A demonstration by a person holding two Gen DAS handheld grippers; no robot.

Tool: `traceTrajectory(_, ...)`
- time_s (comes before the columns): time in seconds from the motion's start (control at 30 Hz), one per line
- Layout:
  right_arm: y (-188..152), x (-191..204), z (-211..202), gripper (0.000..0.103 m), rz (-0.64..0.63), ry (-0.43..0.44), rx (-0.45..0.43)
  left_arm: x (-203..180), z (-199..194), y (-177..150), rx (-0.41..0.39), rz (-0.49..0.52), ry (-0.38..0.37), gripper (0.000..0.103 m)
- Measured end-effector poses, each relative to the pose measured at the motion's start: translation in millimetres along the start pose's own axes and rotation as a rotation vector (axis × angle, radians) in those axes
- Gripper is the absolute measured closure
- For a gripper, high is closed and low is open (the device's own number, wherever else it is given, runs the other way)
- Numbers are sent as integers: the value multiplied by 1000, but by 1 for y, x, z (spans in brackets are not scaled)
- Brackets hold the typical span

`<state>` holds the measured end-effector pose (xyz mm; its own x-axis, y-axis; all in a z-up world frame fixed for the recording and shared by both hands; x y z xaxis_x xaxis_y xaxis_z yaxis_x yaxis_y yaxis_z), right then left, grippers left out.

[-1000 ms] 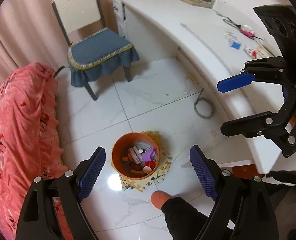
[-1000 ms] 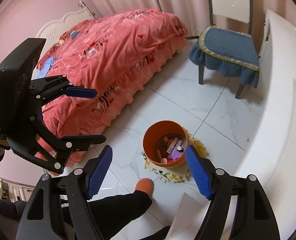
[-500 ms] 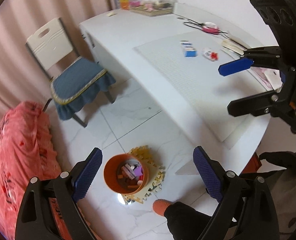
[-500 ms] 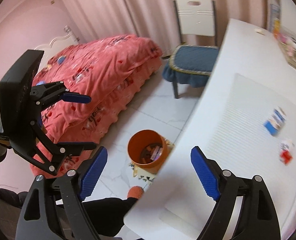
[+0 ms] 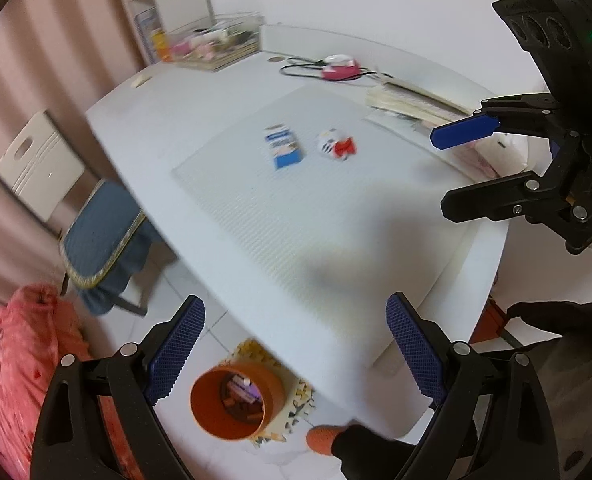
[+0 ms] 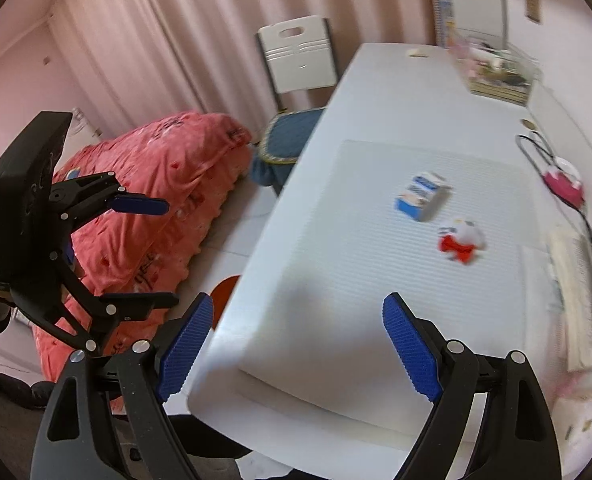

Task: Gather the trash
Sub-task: 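Move both tools back over the desk toward the medicine box and plush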

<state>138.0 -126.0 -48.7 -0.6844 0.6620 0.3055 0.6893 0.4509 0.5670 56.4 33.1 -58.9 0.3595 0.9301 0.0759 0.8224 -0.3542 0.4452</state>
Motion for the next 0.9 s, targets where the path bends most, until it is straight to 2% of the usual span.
traceTrajectory(0.23,-2,-40,-2,17,69,-43,-2,-15,17,36,-18,65,-19,12)
traceTrajectory(0.4,1,-69,9,17,108,-57,10,-16,37,59,-9,67,-36,12)
traceTrajectory(0.63,18,-107,37,17,133,-81,27,-14,79,90,17,63,-61,12)
traceTrajectory(0.8,32,-129,62,18,152,-100,13,-4,106,109,20,66,-43,12)
traceTrajectory(0.9,37,-142,78,17,194,-99,6,5,124,120,18,35,-45,12)
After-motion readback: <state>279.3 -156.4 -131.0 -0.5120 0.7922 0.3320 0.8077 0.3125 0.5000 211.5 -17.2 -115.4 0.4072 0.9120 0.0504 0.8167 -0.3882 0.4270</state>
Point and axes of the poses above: each gripper's, at about its wrist camera, not at the fingertips, and z roughly the way its jaws point, x to its left, y to its top, the point moved 1 cm from there along z, roughly the way its jaws point, and after that the axes turned 2 degrees about x, right-handed, at the moved point
